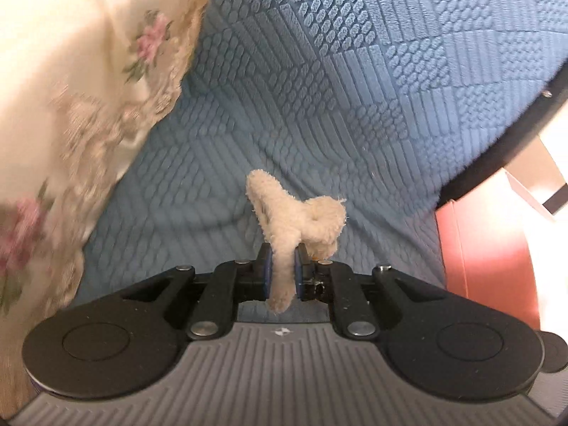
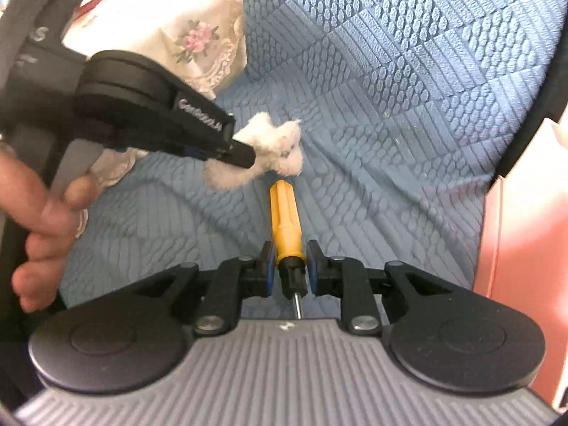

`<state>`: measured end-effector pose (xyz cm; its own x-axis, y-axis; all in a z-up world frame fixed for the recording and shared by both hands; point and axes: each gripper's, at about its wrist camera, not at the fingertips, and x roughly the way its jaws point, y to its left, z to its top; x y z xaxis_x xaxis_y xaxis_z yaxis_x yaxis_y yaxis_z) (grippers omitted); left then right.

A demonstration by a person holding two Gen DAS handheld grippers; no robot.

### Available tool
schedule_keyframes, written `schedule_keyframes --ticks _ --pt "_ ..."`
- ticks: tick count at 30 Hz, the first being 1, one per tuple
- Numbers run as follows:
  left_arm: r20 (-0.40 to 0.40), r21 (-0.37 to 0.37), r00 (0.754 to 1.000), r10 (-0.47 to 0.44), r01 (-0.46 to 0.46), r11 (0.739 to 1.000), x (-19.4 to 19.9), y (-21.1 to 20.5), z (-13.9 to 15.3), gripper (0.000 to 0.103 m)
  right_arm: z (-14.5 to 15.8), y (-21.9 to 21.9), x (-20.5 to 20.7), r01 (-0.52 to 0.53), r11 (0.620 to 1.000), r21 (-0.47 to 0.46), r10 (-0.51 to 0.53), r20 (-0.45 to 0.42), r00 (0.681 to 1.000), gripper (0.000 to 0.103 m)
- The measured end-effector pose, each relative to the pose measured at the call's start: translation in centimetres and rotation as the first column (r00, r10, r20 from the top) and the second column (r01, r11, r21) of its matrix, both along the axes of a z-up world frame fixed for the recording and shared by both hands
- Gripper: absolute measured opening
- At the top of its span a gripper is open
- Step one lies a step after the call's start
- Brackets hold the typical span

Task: Organize rigid objects
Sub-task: 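Lift the plush with the left tool while the right tool lifts the screwdriver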

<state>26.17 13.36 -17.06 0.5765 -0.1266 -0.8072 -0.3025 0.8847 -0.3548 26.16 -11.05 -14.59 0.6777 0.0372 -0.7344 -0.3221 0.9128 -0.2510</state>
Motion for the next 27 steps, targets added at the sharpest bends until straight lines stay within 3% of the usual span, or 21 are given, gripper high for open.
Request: schedule_keyframes --ticks 5,13,19,27 --pt "0.016 -0.021 1.000 -0.007 0.007 1.000 -2.9 -1.5 -0.5 0.015 0.0 0.4 -2.8 0.010 0.999 -0.043 -0.008 0.034 0.999 0.022" --pt "0.009 -0.083 1.000 0.016 -0.015 0.996 -7.7 -3.5 -1.4 0.015 -0.4 -0.4 -6.8 0.076 0.997 -0.014 -0.075 0.041 0.996 0.022" --pt "0.003 -0.062 1.000 0.011 -0.011 0.998 -10.7 -5.1 -1.7 0.015 -1.2 -0.9 -9.1 0.095 0.996 -0.001 -0.094 0.030 0.995 0.023" --pt "-0.020 -0.051 1.000 0.001 -0.002 0.999 -10.6 -5.8 -2.0 0.016 -1.7 -1.9 -9.6 0.100 0.995 0.023 -0.100 0.008 0.995 0.024"
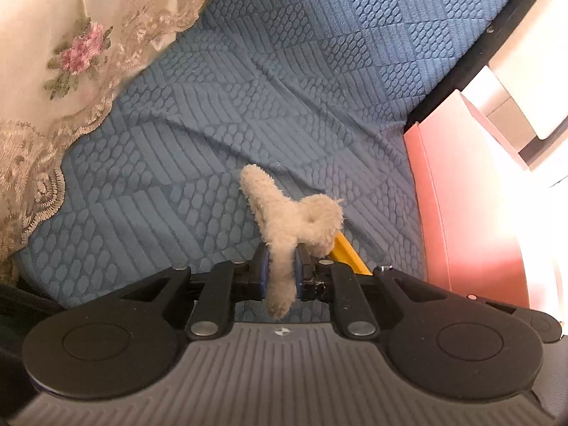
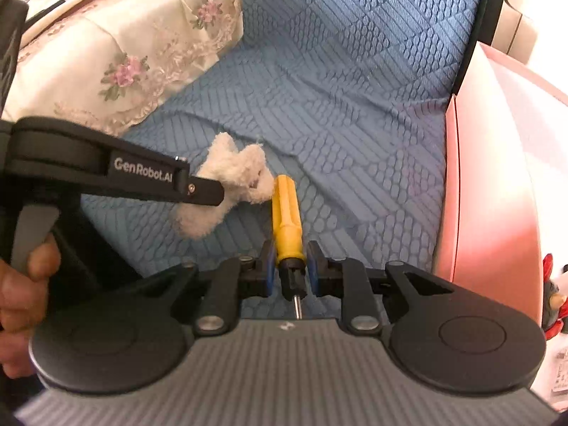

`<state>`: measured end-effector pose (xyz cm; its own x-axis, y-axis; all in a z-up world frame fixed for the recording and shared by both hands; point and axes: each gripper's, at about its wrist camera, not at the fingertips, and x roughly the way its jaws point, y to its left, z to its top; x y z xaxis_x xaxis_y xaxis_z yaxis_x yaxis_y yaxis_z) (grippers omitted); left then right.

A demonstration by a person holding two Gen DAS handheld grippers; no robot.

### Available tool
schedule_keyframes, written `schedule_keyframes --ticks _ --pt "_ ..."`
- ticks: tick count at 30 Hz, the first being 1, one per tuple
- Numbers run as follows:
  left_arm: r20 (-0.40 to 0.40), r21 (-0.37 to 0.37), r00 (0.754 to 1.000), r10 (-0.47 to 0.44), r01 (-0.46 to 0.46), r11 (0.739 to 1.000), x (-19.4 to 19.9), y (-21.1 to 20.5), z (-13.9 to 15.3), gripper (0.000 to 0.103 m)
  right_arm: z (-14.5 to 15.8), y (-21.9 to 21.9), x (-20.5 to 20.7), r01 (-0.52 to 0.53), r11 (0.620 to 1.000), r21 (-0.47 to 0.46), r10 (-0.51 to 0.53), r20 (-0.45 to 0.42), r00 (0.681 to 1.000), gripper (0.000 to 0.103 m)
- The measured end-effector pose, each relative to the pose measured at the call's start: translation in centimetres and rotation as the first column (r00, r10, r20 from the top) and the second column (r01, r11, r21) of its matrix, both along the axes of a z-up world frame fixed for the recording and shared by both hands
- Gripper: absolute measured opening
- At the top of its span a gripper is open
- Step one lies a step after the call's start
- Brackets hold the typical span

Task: Organize rigid objects
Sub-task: 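Lift the plush with the left tool while the right tool lifts the screwdriver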

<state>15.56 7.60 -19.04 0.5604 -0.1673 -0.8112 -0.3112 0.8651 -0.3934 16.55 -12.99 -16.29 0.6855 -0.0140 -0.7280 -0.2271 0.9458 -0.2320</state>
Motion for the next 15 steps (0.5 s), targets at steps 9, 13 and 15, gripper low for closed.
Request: schedule_keyframes --ticks 9,13,15 --pt "-0.009 -0.021 1.000 0.010 -0.010 1.000 0.5 0.4 0.1 0.056 -0.5 -0.3 1.1 -0.003 1.000 0.014 0.003 -0.001 1.000 0.030" --pt "-0.008 -0.016 1.000 0.007 -0.008 1.000 0.9 0.3 0.2 0.056 -0.9 -0.4 1.6 0.010 1.000 -0.002 -0.010 -0.007 1.000 0.030" --pt "-0.005 -0.018 1.000 0.005 -0.005 1.000 1.1 0.3 0.3 0.057 -1.1 -0.5 1.8 0.011 1.000 -0.003 -0.011 -0.015 1.000 0.030"
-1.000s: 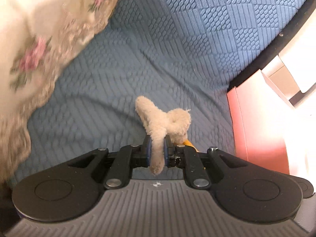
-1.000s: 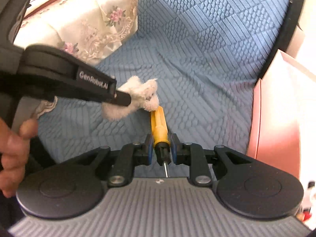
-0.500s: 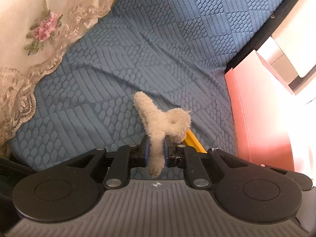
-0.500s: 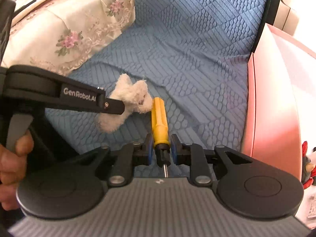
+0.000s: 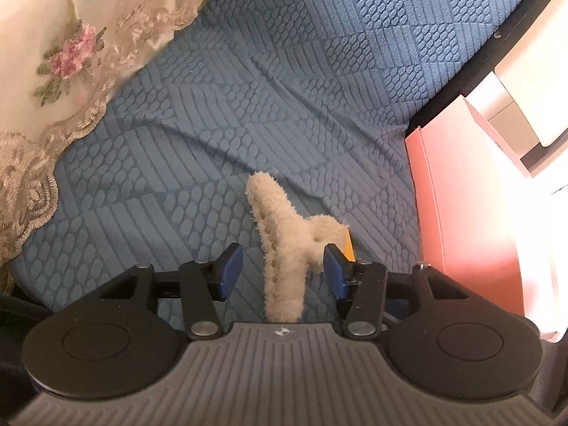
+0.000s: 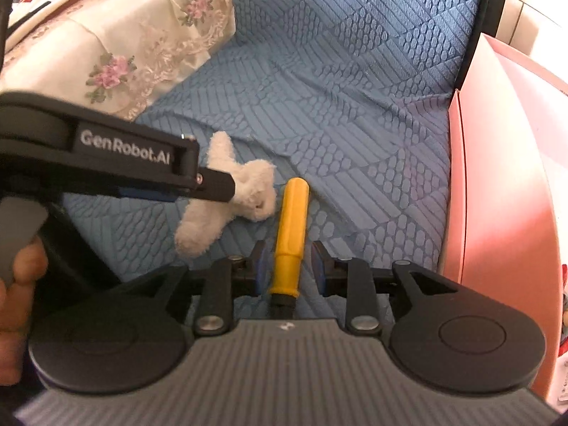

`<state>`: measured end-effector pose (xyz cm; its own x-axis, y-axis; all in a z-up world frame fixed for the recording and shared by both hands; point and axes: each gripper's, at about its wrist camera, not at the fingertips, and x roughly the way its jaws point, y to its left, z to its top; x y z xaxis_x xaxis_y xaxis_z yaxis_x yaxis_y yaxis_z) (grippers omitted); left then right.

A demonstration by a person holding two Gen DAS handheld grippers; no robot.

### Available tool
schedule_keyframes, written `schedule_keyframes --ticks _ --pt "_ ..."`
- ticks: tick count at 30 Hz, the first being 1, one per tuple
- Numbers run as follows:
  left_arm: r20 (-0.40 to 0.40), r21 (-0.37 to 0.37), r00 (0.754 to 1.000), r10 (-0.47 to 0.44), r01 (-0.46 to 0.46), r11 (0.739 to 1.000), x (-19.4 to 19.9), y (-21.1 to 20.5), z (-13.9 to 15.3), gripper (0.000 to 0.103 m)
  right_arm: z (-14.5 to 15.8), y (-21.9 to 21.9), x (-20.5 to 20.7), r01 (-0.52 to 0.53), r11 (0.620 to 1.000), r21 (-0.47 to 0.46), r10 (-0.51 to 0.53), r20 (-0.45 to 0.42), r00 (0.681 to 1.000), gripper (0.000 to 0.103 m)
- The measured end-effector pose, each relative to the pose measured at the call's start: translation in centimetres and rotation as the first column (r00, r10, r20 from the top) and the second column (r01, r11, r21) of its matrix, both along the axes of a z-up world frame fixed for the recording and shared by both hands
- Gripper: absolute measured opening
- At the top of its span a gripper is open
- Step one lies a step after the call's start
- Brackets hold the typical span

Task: Organize rigid objects
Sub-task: 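Lift the plush with the left tool while the right tool lifts the screwdriver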

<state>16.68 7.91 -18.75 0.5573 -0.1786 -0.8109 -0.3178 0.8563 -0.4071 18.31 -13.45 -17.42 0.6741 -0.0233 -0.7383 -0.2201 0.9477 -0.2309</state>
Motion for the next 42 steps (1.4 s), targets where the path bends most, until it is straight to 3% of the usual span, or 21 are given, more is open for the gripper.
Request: schedule_keyframes --ticks 8,10,17,28,35,42 --pt "0.009 -0.014 1.000 0.010 -0.010 1.000 -0.1 0.4 0.0 0.058 0.2 -0.2 -0.1 0.007 1.000 -0.006 -0.006 0.026 1.000 0.015" --pt "0.014 -0.027 1.000 0.013 -0.013 1.000 -0.1 0.5 0.0 0.058 0.4 -0.4 -0.2 0.017 1.000 -0.012 -0.016 0.042 0.999 0.005" --pt "0.021 -0.033 1.000 0.007 -0.006 0.999 0.3 0.1 -0.2 0.064 0.5 -0.8 0.1 0.032 0.999 -0.014 -0.032 0.046 0.998 0.005" --pt "0.019 -0.036 1.000 0.006 -0.005 0.999 0.9 0.2 -0.7 0.068 -0.1 -1.4 1.1 0.044 0.998 0.047 -0.043 -0.011 0.999 0.023" --pt "0.005 -0.014 1.000 -0.019 0.019 1.000 1.3 -0.5 -0.9 0.073 -0.5 -0.8 1.5 0.022 1.000 0.018 -0.022 -0.030 0.999 0.023" --pt "-0.014 0.027 0.999 -0.037 0.038 0.999 2.1 -1.3 -1.5 0.074 0.0 -1.0 1.5 0.057 0.997 -0.047 -0.056 0.025 0.998 0.023"
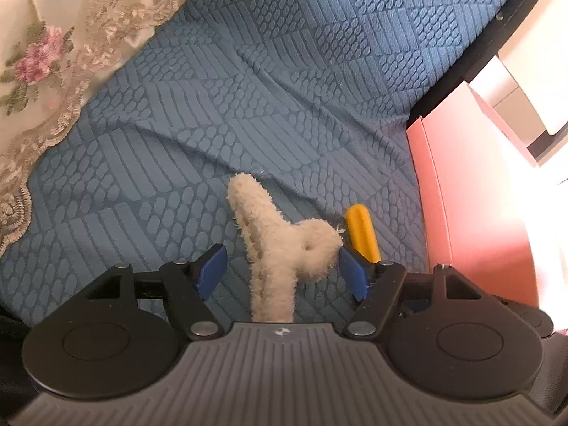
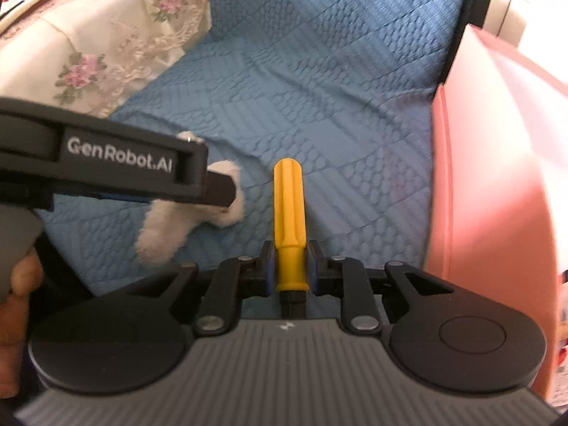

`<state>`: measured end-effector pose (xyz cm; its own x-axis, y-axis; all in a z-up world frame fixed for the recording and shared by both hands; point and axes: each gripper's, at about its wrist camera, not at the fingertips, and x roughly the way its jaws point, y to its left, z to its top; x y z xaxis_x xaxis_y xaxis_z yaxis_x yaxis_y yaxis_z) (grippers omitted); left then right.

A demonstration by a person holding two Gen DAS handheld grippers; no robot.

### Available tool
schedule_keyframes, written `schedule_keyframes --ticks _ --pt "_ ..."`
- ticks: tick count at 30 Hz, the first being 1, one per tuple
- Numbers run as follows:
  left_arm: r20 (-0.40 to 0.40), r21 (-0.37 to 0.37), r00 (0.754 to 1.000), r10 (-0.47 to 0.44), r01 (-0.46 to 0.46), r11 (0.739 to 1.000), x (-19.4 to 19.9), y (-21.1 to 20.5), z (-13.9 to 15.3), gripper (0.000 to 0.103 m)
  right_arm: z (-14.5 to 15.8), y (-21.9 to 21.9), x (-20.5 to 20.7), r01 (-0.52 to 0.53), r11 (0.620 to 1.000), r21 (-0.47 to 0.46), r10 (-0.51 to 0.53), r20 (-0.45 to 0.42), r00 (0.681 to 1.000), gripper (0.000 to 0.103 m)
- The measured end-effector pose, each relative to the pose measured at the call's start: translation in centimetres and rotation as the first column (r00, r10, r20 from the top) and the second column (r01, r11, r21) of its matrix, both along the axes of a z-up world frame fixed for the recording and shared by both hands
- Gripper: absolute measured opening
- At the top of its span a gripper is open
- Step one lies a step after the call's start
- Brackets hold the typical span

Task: Organize rigid objects
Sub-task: 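Lift the plush with the left tool while the right tool lifts the screwdriver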

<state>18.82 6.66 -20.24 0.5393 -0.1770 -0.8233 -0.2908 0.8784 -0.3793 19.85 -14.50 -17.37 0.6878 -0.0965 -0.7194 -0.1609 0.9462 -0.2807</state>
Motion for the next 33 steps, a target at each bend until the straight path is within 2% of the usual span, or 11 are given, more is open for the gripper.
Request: schedule_keyframes --ticks 9,13,16,26,33 --pt "0.030 0.057 1.000 -0.002 0.001 0.998 0.3 -0.7 -0.6 0.073 -0.4 -0.3 0.1 0.007 1.000 -0.007 -0.007 0.006 1.000 0.023" --pt "0.043 0.031 0.999 -0.005 0.003 1.000 0.3 -0.8 -0.6 0.061 -0.4 -0.3 0.1 0.010 1.000 -0.005 -0.010 0.015 1.000 0.023" --pt "0.047 0.036 0.999 0.000 -0.001 0.999 0.2 -0.8 -0.2 0.058 -0.3 -0.2 0.1 0.016 1.000 0.000 -0.016 0.016 1.000 0.023" --pt "0.087 0.000 0.996 0.008 -0.008 1.000 -1.0 0.1 1.7 0.057 2.4 -0.3 -0.7 0.018 0.999 0.042 -0.021 0.073 0.997 0.022" --pt "0.132 -0.006 0.991 -0.005 0.006 1.000 -1.9 -0.1 4.1 0.057 4.5 -1.1 -2.3 0.015 0.997 0.077 -0.023 0.111 0.994 0.022"
